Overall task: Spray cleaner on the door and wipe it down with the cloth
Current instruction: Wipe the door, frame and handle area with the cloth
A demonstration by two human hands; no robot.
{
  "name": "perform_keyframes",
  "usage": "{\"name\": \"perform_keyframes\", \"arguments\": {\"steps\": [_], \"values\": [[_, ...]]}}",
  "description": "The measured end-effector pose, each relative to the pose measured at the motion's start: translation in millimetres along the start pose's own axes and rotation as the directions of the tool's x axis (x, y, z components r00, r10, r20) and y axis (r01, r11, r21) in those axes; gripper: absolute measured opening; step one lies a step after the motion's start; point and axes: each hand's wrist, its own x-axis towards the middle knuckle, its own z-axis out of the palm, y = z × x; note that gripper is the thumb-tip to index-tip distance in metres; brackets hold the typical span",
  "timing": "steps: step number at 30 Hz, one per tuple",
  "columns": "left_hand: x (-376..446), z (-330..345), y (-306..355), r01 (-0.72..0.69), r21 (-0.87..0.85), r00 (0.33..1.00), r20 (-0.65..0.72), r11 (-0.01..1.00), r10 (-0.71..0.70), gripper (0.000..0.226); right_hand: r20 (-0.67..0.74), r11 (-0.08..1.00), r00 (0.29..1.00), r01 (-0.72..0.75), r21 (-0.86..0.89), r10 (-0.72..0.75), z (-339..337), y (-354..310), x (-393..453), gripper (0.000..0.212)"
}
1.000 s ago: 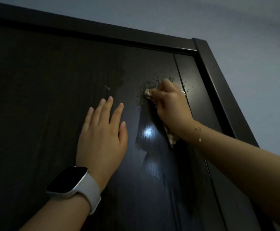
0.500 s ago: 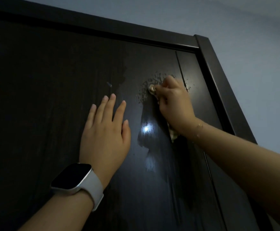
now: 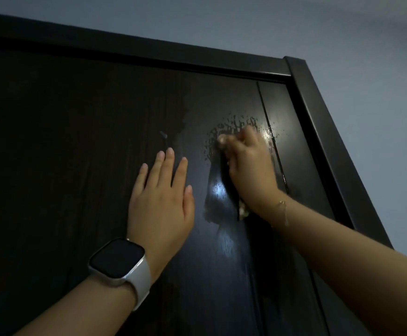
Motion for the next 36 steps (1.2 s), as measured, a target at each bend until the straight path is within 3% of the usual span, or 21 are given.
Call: {"name": "perform_keyframes", "arguments": {"steps": [3,5,8,10,12,14,16,18,19,21,23,26,28,32,34,36], "values": [[12.5,-11.8,-12.3,-0.073,0.061,0.997,0.03,0.995,0.071,0.05,0.083,0.961,0.959,0.267,0.07,-0.272,-0.6,-20.5,-18.0,0.03],[26.1,-17.5,-25.3,-0.132,0.045,0.991,0.017,0.99,0.132,0.048,0.116,0.938,0.931,0.339,0.065,-0.345,-1.5,-7.7,-5.8,0.027],[46.5,-16.6,-44.9,-0.161,0.047,0.987,-0.004,0.986,0.161,0.051,0.012,0.994,0.995,0.098,-0.05,-0.097,6.8,34.6,34.9,0.014],[60.9,-12.8,-54.9,-0.142,0.05,0.99,-0.009,0.989,0.142,0.054,-0.055,0.984,0.99,-0.132,-0.12,0.126,13.5,50.8,58.8,0.015],[76.1,-10.7,-62.1,-0.109,0.036,0.994,-0.002,0.993,0.11,0.055,-0.105,0.965,0.97,-0.231,-0.127,0.219,25.0,37.5,73.6,0.017],[90.0,-8.1,-66.1,-0.061,0.012,0.998,0.004,0.998,0.061,0.052,-0.076,0.98,0.984,-0.169,-0.105,0.162,35.1,-1.1,77.0,0.02],[96.4,-3.4,-68.7,-0.012,0.01,1.0,0.019,1.0,0.011,0.055,-0.028,0.999,0.999,0.028,-0.035,-0.029,45.1,-40.0,68.7,0.021],[95.6,-0.2,-70.2,0.001,0.019,1.0,0.018,1.0,-0.001,0.056,0.01,0.977,0.977,0.211,-0.028,-0.211,45.8,-50.0,63.4,0.02],[95.0,0.0,-70.9,0.0,0.014,1.0,0.019,1.0,0.0,0.056,0.019,0.97,0.972,0.236,-0.056,-0.235,42.8,-39.4,68.3,0.019],[95.3,-0.7,-70.9,0.003,0.008,1.0,0.028,1.0,-0.003,0.056,0.021,0.983,0.991,0.137,-0.119,-0.135,37.9,1.3,84.3,0.019],[95.1,-0.2,-69.8,0.003,0.018,1.0,0.018,1.0,-0.003,0.056,-0.019,0.985,0.998,-0.068,-0.161,0.066,27.9,44.5,97.2,0.02],[94.5,2.7,-69.5,-0.006,0.013,1.0,0.001,1.0,0.006,0.056,-0.06,0.937,0.957,-0.29,-0.197,0.283,26.2,60.6,113.4,0.023],[94.2,3.7,-69.5,-0.002,0.007,1.0,-0.004,1.0,0.002,0.056,-0.052,0.935,0.958,-0.288,-0.207,0.283,38.4,35.2,130.1,0.023],[94.6,3.7,-69.1,-0.005,0.016,1.0,-0.008,1.0,0.005,0.056,-0.029,0.994,0.997,-0.08,-0.077,0.078,68.6,-32.3,150.7,0.016],[94.7,4.1,-69.5,-0.007,0.015,1.0,-0.015,1.0,0.008,0.057,-0.029,1.0,0.999,-0.019,-0.022,0.018,70.6,-34.2,151.1,0.017],[94.9,4.2,-70.9,-0.008,0.006,1.0,-0.02,1.0,0.008,0.057,-0.047,0.998,0.997,-0.064,0.009,0.064,62.1,-7.2,150.3,0.022]]}}
